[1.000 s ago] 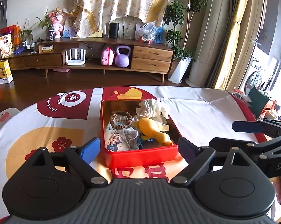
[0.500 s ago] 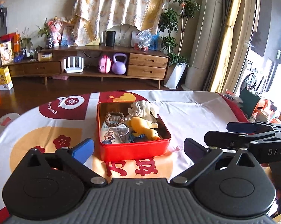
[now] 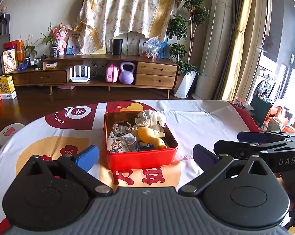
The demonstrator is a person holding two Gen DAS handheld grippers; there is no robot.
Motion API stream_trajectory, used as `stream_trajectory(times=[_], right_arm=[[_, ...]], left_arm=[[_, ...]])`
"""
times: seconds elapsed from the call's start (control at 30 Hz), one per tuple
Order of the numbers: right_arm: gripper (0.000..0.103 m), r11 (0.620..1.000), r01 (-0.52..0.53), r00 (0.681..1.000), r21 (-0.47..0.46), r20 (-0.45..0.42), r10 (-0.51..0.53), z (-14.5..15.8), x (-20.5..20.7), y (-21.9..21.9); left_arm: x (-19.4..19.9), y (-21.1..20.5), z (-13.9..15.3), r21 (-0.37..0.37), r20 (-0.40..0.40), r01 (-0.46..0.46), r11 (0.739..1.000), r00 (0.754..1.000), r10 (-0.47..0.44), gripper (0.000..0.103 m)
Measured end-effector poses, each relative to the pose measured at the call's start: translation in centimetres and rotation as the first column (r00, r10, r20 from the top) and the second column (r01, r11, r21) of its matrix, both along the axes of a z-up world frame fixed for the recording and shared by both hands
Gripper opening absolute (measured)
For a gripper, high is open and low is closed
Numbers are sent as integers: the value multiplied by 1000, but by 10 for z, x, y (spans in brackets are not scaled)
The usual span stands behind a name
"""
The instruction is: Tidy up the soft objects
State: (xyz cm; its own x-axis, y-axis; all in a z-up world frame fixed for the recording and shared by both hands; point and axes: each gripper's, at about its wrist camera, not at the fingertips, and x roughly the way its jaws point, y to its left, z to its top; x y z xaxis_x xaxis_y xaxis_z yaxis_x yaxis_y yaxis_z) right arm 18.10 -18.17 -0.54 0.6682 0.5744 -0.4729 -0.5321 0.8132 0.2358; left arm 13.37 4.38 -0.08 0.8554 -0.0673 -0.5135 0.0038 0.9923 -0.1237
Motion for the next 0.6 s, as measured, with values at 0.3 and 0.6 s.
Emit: stream_trajectory(times=[0.3,0.6], right_arm=[[103,1000,-3,1000,-7,2,3,3,-6,-1],[103,1000,4,1000,-18,7,-4,5,-7,2]], left_arm=[[-3,1,1,1,2,-10,1000,1000,10,103],[-4,1,1,-1,4,-15,1000,1000,15,103]])
